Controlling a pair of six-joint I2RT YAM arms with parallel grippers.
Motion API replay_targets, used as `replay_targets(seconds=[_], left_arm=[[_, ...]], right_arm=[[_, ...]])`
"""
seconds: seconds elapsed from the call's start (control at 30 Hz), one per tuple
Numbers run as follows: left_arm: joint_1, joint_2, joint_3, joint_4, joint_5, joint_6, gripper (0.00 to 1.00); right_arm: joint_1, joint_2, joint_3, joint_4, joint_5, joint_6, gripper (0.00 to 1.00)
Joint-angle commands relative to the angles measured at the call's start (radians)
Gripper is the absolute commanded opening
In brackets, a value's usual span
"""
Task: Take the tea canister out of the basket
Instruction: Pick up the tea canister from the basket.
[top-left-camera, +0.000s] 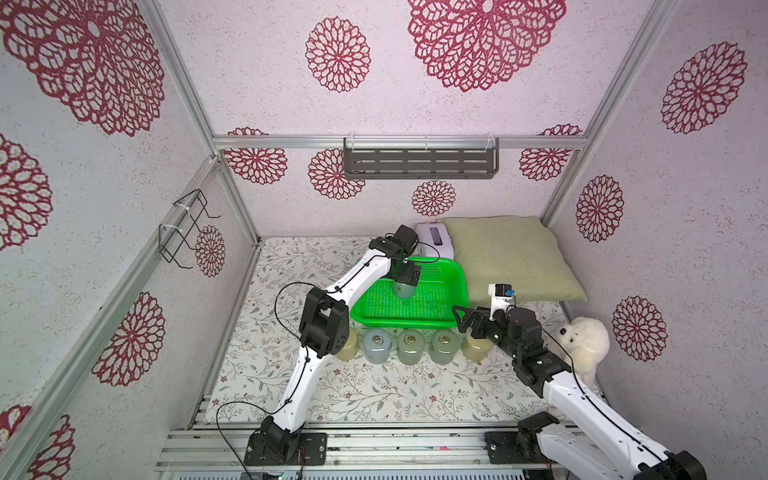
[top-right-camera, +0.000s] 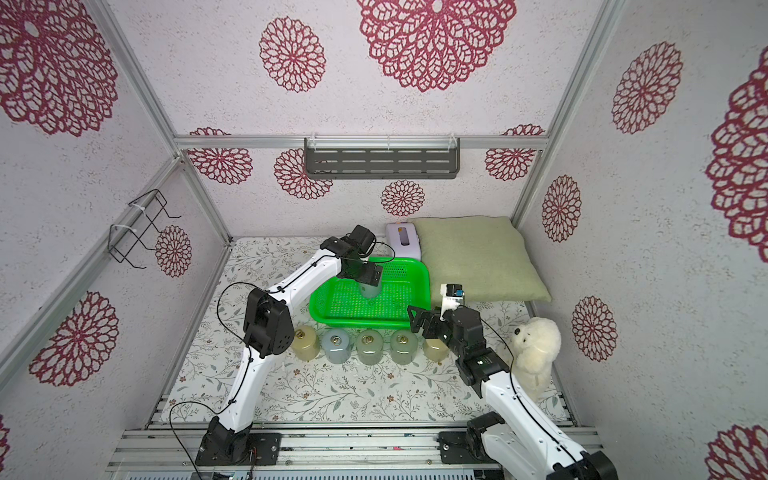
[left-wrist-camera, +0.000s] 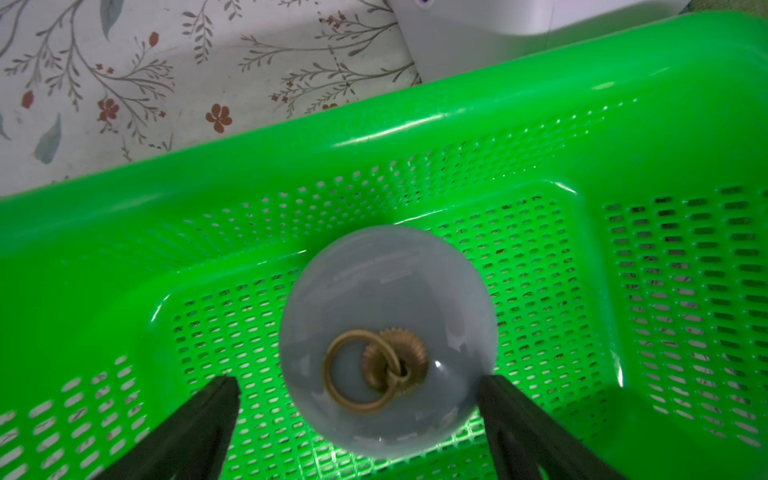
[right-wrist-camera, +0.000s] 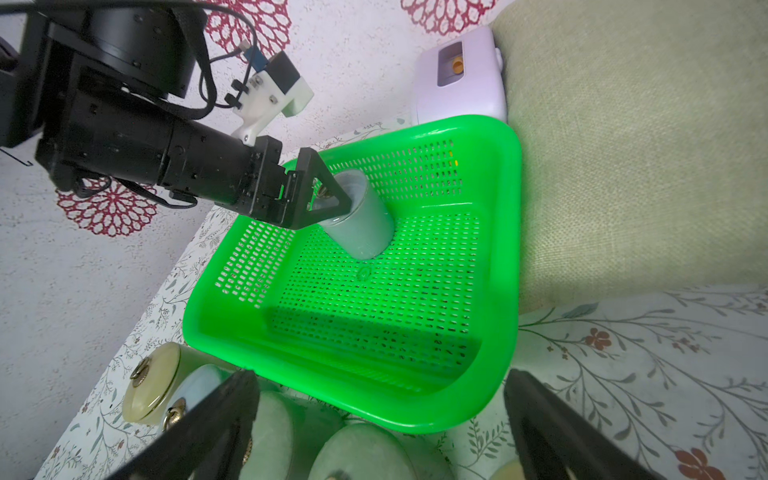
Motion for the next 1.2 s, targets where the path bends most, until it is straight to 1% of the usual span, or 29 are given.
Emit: replay_targets(seconds=[0.0,0.47,0.87,1.0,1.07,1.13,1.17], left_arm=[[0.0,0.039,0.007,0.072,-0.008,0.022,0.97],[-0.013,0.094,0.014,0.123,0.026,0.086,0.97],[-0.015,0.135,0.044,0.116,-0.036,0.099,0.97],[-0.017,0.135,0.045,0.119,-0.034,0.099,1.0],[-0.017,0.131,0.045,0.119,-0.025,0.099,0.97],[-0.017,0.131,0.045,0.118,-0.014,0.099,0.89],[-0.017,0.13,0.043,0.118,-0.011,0.099,0.88]], right_arm=[[-0.005,0.001,0.002,0.051,0.023,0.015,0.99],[-0.005,0.012,0.002,0.052,0.02,0.015,0.99],[-0.006,0.017,0.002,0.053,0.018,0.015,0.99],[-0.006,0.019,0.002,0.056,0.017,0.017,0.99],[-0.006,0.021,0.002,0.058,0.015,0.017,0.99],[-0.006,0.023,0.002,0.058,0.013,0.017,0.99],[-0.007,0.023,0.002,0.058,0.013,0.017,0.99]])
